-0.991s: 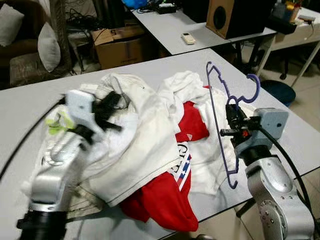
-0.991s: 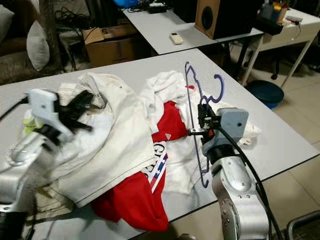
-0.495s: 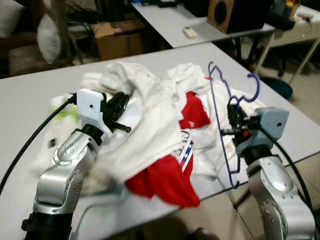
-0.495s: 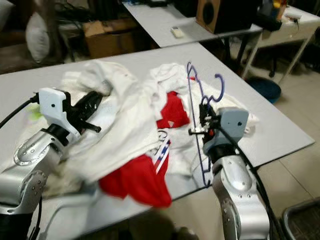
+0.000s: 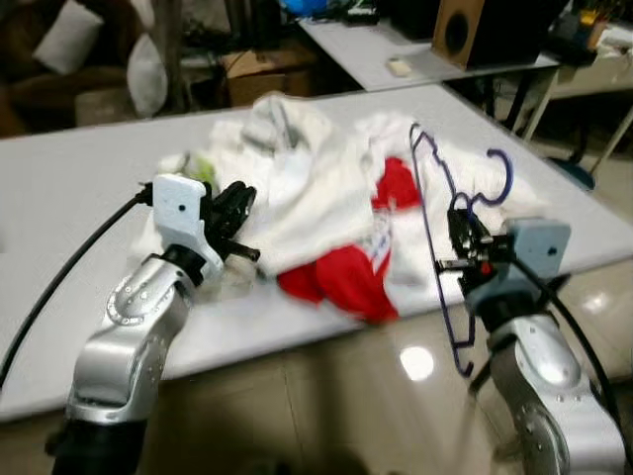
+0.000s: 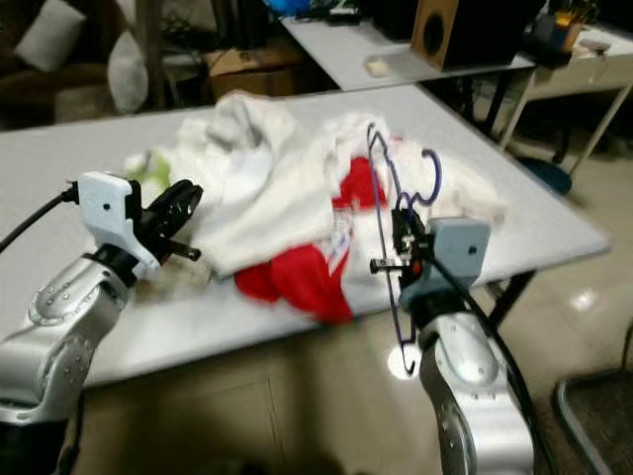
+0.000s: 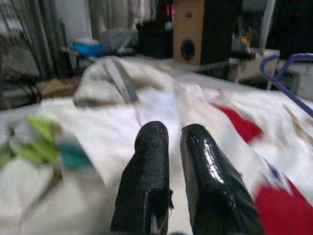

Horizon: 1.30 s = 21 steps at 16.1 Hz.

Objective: Hang hanger

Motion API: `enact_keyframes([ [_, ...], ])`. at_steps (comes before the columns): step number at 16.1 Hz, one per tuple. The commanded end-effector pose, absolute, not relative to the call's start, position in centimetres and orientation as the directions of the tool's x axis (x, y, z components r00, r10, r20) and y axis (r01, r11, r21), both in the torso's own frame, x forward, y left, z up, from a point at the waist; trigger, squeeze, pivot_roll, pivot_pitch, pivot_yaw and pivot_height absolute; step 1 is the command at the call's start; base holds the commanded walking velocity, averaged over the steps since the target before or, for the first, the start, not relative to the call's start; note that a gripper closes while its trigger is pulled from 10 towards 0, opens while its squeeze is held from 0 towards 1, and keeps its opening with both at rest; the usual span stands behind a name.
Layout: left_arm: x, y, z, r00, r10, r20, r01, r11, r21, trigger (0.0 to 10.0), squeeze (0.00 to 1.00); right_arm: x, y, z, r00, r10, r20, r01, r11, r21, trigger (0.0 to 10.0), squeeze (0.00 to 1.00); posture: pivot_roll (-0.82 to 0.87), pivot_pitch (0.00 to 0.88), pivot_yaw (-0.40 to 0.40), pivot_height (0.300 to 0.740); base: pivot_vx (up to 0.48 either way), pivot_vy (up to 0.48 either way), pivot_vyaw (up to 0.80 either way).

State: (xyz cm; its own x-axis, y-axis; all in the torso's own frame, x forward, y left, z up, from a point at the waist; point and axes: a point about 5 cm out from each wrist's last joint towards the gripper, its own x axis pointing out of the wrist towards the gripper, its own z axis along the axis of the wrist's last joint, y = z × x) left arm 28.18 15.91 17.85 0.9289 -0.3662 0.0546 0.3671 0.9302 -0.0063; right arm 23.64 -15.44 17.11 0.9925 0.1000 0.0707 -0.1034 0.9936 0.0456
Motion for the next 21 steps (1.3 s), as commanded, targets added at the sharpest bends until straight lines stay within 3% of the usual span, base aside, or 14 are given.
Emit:
enact_keyframes([
  [1, 28.3, 16.2, 17.8, 0.932, -0.361, 0.039, 0.361, 0.932, 0.011, 10.0, 0.00, 23.7, -15.3, 17.5, 0.992, 0.100, 0.083, -0.103, 0.994, 0.040, 10.0, 0.00, -0.14, 0.000, 0.057, 0.740, 0.000, 0.000, 0.00],
  [2, 28.3, 16.5, 17.8, 0.933, -0.358, 0.044, 0.359, 0.933, -0.008, 10.0, 0.65, 23.7, -15.3, 17.5, 0.991, 0.102, 0.083, -0.105, 0.994, 0.039, 10.0, 0.00, -0.14, 0.000, 0.058, 0.740, 0.000, 0.000, 0.00],
  [3, 28.2, 16.7, 17.8, 0.934, -0.353, 0.057, 0.356, 0.934, -0.039, 10.0, 1.00, 23.7, -15.3, 17.4, 0.991, 0.102, 0.081, -0.105, 0.994, 0.039, 10.0, 0.00, -0.14, 0.000, 0.060, 0.740, 0.000, 0.000, 0.00],
  [11, 28.5, 16.5, 15.8, 0.931, -0.362, -0.036, 0.364, 0.929, 0.071, 10.0, 1.00, 23.0, -16.7, 16.2, 0.999, 0.045, 0.027, -0.046, 0.997, 0.058, 10.0, 0.00, -0.17, 0.000, 0.081, 0.740, 0.000, 0.000, 0.00],
  [12, 28.5, 16.3, 15.6, 0.935, -0.355, -0.016, 0.355, 0.932, 0.070, 10.0, 0.91, 22.8, -16.7, 15.7, 0.999, 0.047, 0.006, -0.047, 0.997, 0.065, 10.0, 0.00, -0.17, 0.000, 0.078, 0.740, 0.000, 0.000, 0.00],
  [15, 28.2, 15.7, 15.1, 0.936, -0.352, -0.004, 0.352, 0.935, 0.048, 10.0, 0.91, 22.8, -16.8, 15.3, 0.999, 0.038, -0.016, -0.037, 0.996, 0.080, 10.0, 0.00, -0.17, 0.000, 0.067, 0.740, 0.000, 0.000, -0.68],
  [21, 28.5, 14.5, 14.2, 0.924, -0.382, -0.026, 0.382, 0.915, 0.131, 10.0, 0.92, 23.5, -18.3, 15.6, 1.000, 0.001, -0.004, -0.001, 0.999, 0.052, 10.0, 0.00, -0.17, 0.000, 0.061, 0.740, 0.403, 0.000, -0.13],
])
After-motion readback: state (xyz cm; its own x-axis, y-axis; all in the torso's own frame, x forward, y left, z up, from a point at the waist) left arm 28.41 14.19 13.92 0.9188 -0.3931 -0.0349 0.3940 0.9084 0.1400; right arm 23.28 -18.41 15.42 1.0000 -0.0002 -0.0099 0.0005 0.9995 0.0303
